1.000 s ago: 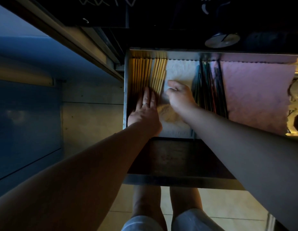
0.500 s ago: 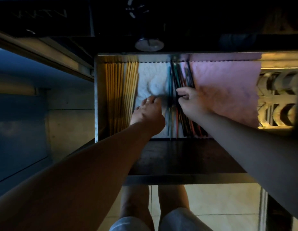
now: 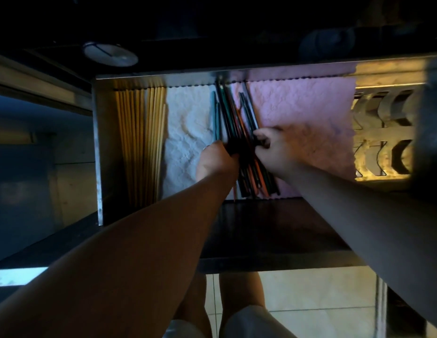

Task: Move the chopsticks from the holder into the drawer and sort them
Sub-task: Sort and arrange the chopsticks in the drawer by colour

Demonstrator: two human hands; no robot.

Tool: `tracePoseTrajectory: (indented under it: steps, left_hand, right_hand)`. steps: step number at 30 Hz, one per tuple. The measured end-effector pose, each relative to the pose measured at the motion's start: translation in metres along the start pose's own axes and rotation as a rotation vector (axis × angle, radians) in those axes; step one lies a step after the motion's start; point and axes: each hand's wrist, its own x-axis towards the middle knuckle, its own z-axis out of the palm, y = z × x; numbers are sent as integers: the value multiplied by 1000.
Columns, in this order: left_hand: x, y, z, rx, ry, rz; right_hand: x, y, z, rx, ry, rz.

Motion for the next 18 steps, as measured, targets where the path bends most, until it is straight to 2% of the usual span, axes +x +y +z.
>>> tracePoseTrajectory:
  steps: [5, 11, 18]
  left_hand:
    - [8, 12, 9, -41, 70, -80]
    - [14, 24, 11, -173, 68, -210]
    - [12, 16, 0, -280, 19, -190]
  right_hand:
    - [3, 4, 0, 37, 2, 15]
    - [1, 5, -3, 96, -35, 5]
    - [1, 2, -5, 86, -6, 9]
